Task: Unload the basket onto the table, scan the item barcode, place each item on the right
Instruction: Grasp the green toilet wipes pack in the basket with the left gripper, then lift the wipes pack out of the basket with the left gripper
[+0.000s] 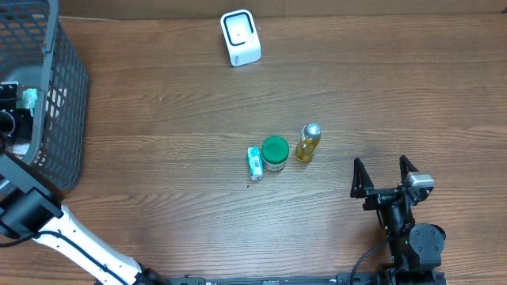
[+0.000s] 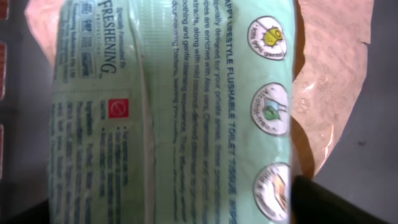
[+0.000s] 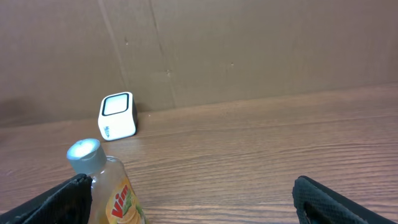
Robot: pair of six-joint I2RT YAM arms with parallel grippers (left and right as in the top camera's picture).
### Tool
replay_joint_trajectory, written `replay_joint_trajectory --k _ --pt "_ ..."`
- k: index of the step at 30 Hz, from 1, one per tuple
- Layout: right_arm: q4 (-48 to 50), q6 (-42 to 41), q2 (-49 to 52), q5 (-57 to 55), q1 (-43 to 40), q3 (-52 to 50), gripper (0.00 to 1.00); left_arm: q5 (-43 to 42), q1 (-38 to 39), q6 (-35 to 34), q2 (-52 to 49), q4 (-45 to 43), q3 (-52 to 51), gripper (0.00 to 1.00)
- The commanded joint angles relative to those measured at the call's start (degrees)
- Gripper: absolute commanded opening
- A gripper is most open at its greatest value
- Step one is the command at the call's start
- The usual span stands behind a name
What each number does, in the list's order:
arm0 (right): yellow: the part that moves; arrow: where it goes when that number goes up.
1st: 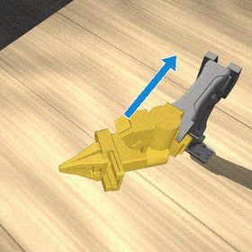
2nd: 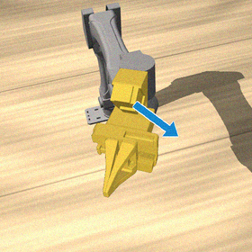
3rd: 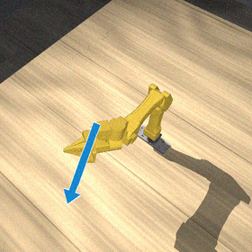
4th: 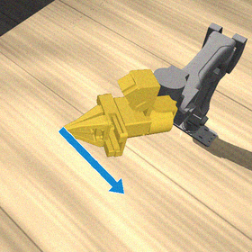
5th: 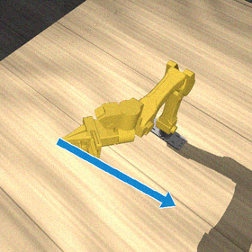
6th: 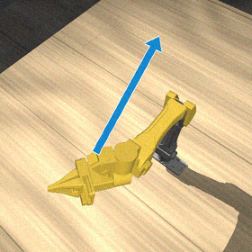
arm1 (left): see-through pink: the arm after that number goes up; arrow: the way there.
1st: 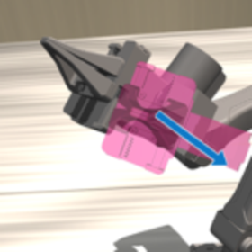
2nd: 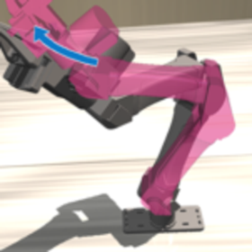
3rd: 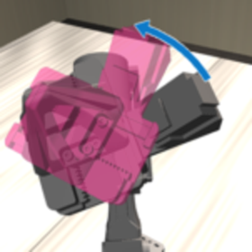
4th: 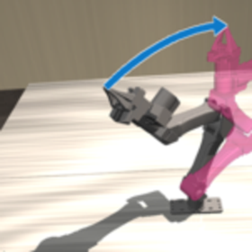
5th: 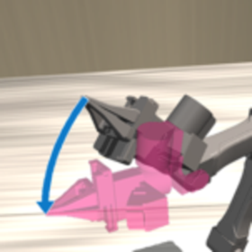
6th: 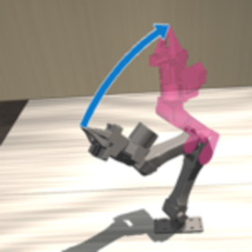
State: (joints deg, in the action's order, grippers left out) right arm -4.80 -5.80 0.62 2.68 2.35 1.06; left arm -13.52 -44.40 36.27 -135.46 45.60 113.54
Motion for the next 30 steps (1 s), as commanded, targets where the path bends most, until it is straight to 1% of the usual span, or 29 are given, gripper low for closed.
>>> replay_joint_trajectory --k 1,2,4,5,7,11,15,18,19,21,22,24,27,30 --pt "0.15 -0.20 -0.46 -0.24 0.31 -0.61 1.00 -0.07 -0.26 1.05 -3.32 0.63 -0.59 0.76" --pt "0.15 -0.20 -0.46 -0.24 0.31 -0.61 1.00 -0.07 -0.26 1.05 -3.32 0.66 -0.59 0.65" --pt "0.15 -0.20 -0.46 -0.24 0.31 -0.61 1.00 -0.04 -0.26 1.05 -3.32 0.74 -0.59 0.51" --pt "0.15 -0.20 -0.46 -0.24 0.31 -0.61 1.00 0.00 -0.26 1.05 -3.32 0.76 -0.57 0.49" --pt "0.15 -0.20 -0.46 -0.24 0.31 -0.61 1.00 -0.02 -0.26 1.03 -3.32 0.79 -0.57 0.47" --pt "0.15 -0.20 -0.46 -0.24 0.31 -0.61 1.00 -0.02 -0.26 0.55 -3.28 0.90 -0.48 0.37" --pt "0.15 -0.20 -0.46 -0.24 0.31 -0.61 1.00 -0.11 -0.26 -2.91 -2.89 1.62 1.18 0.28" --pt "0.15 -0.20 -0.46 -0.24 0.31 -0.61 1.00 -0.33 -0.26 -4.94 -1.88 2.71 3.34 0.23" --pt "0.15 -0.20 -0.46 -0.24 0.31 -0.61 1.00 -0.33 -0.26 -5.68 -1.42 3.10 4.02 0.20" --pt "0.15 -0.20 -0.46 -0.24 0.31 -0.61 1.00 -0.31 -0.26 -8.72 -0.22 3.50 5.31 0.08" --pt "0.15 -0.20 -0.46 -0.24 0.31 -0.61 1.00 -0.33 -0.26 -10.71 0.52 3.48 5.86 0.07" --pt "0.15 -0.20 -0.46 -0.24 0.31 -0.61 1.00 -0.33 -0.26 -12.59 1.81 3.43 6.73 0.08" --pt "0.15 -0.20 -0.46 -0.24 0.31 -0.61 1.00 -0.35 -0.26 -12.81 4.07 3.50 7.32 0.09" --pt "0.15 -0.20 -0.46 -0.24 0.31 -0.61 1.00 -1.14 -0.26 -14.58 6.91 2.97 7.34 0.10"
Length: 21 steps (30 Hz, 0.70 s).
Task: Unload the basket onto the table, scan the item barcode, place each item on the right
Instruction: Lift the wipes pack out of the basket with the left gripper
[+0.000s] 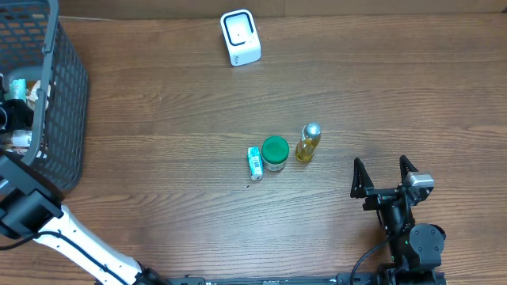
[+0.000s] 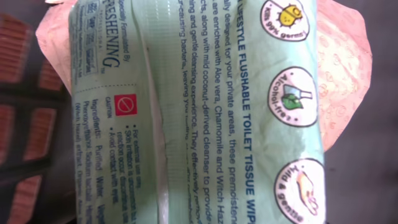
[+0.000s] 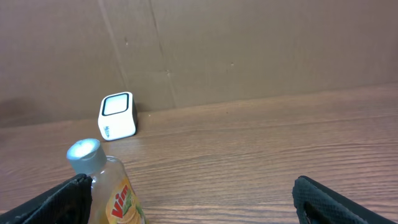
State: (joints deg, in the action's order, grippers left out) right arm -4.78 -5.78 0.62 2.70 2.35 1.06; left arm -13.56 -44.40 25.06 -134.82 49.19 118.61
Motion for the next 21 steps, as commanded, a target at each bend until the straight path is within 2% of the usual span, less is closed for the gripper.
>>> replay_joint_trajectory --k 1,7,14,21 --pt "0.13 -0.22 -0.46 -0.26 0.31 -0.61 1.00 -2.12 -0.26 -4.02 7.34 -0.85 2.27 0.11" --pt "0.13 -0.20 -0.46 -0.26 0.31 -0.61 1.00 -10.51 0.04 -8.63 13.92 -3.04 2.27 0.12" --pt "0.13 -0.22 -0.46 -0.26 0.31 -0.61 1.00 -6.88 1.64 -13.40 24.22 -4.09 2.27 0.13" --pt "0.13 -0.22 -0.46 -0.26 0.31 -0.61 1.00 -6.86 5.16 -21.42 36.28 -2.71 2.27 0.11"
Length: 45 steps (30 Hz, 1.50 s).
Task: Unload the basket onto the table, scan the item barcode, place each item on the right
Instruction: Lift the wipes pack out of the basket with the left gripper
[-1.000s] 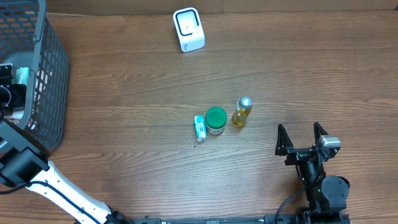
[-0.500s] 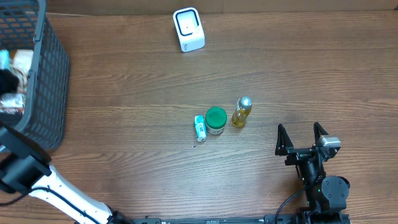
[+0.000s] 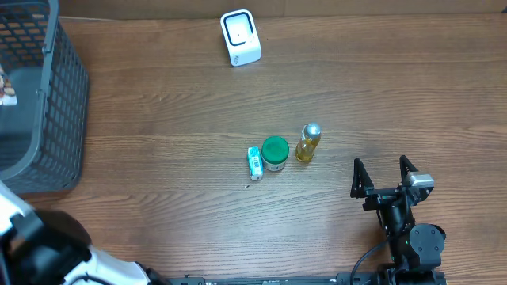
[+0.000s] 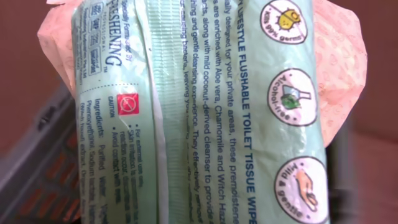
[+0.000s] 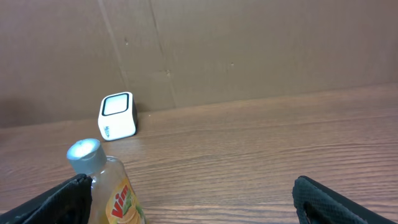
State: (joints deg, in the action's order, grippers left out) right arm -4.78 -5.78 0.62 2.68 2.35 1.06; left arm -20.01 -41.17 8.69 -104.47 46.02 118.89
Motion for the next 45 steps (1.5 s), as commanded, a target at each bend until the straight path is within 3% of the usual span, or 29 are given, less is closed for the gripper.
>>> replay_joint_trajectory --k 1,7,13,18,23,29,34,45 --pt "0.13 -0.22 -0.46 -0.24 0.31 -0.61 1.00 -0.37 3.06 -5.35 7.69 1.09 1.99 0.11" --pt "0.13 -0.22 -0.46 -0.24 0.31 -0.61 1.00 4.15 11.82 -6.58 16.70 5.60 1.99 0.12" --pt "0.13 -0.22 -0.46 -0.24 0.31 -0.61 1.00 9.03 23.87 -6.58 21.51 18.93 1.99 0.12" --pt "0.13 -0.22 -0.46 -0.24 0.31 -0.61 1.00 8.35 28.55 -6.58 21.07 27.74 0.96 0.12" --pt "0.13 -0.20 -0.46 -0.24 0.31 -0.61 1.00 8.39 30.08 -6.58 21.09 28.89 -4.15 0.11" --pt "0.13 -0.22 -0.46 -0.24 0.31 -0.61 1.00 8.48 30.34 -4.39 21.11 25.27 -16.74 0.11" --pt "0.13 -0.22 -0.46 -0.24 0.31 -0.61 1.00 8.55 30.42 -4.09 21.11 16.72 -29.88 0.11" --pt "0.13 -0.22 -0.46 -0.24 0.31 -0.61 1.00 10.82 30.45 -10.45 21.14 -4.00 -54.84 0.11"
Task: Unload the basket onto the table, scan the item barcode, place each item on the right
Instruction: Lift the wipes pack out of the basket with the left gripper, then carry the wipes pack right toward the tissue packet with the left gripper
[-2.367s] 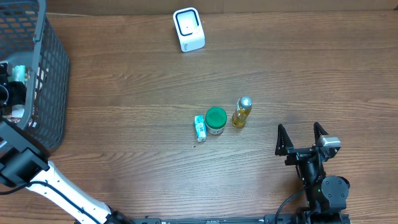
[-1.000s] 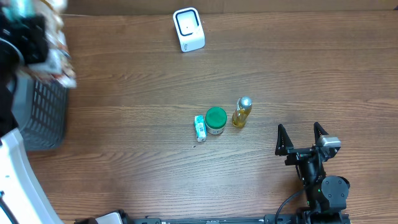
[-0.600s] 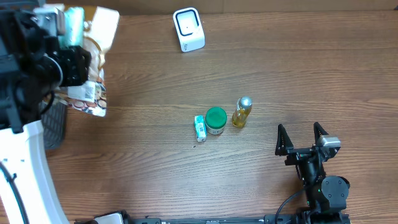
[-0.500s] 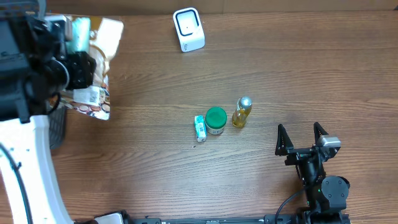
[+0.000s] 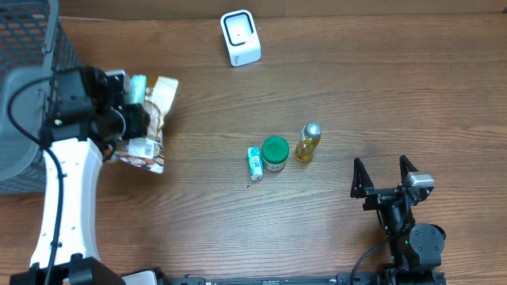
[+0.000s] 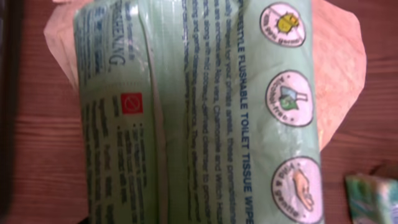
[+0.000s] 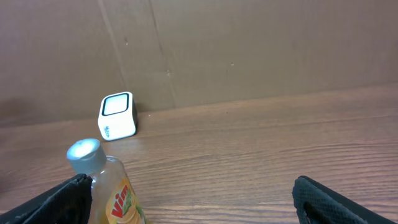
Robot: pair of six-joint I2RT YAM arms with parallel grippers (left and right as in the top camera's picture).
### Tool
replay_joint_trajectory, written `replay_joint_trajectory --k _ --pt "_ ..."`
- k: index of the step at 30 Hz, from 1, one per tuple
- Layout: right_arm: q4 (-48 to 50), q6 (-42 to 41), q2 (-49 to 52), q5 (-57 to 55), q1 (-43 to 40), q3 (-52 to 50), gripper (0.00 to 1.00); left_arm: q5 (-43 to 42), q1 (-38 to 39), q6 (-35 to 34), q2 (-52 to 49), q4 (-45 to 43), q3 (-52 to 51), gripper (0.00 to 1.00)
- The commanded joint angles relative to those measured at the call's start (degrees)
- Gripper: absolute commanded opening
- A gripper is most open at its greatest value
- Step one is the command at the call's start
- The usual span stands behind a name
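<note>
A pale green pack of flushable toilet tissue wipes fills the left wrist view, with a peach packet stuck behind it. Overhead, my left gripper is shut on this bundle, which hangs above the wood table just right of the basket. Its fingers are hidden in the wrist view, and no barcode shows there. The white scanner stands at the back centre and appears in the right wrist view as the scanner. My right gripper rests open and empty at the front right.
A grey mesh basket stands at the far left. Mid-table are a small teal box, a green-lidded jar and a yellow Vim bottle; the bottle is close to my right gripper's left finger.
My left arm was at the frame's left edge, over the basket. It now holds the wipes pack above the table, right of the basket. The right arm has not moved.
My left gripper was first low in the basket, shut on the wipes pack with the peach packet behind it. It then held the pack higher, with the basket mesh below. Now the pack is out over the table. The right gripper stayed open throughout.
</note>
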State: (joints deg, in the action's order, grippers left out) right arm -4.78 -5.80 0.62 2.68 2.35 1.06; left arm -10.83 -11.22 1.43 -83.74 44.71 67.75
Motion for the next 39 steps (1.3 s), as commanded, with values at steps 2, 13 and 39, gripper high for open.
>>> replay_joint_trajectory --k 2,13,39 --pt "0.13 -0.20 -0.46 -0.24 0.31 -0.61 1.00 2.25 0.50 -3.37 0.42 -5.88 -6.99 0.12" --pt "0.13 -0.20 -0.46 -0.24 0.31 -0.61 1.00 11.26 0.50 -1.22 0.37 -21.29 -21.51 0.14" --pt "0.13 -0.20 -0.46 -0.24 0.31 -0.61 1.00 9.35 0.37 -0.15 0.39 -32.74 -24.68 1.00"
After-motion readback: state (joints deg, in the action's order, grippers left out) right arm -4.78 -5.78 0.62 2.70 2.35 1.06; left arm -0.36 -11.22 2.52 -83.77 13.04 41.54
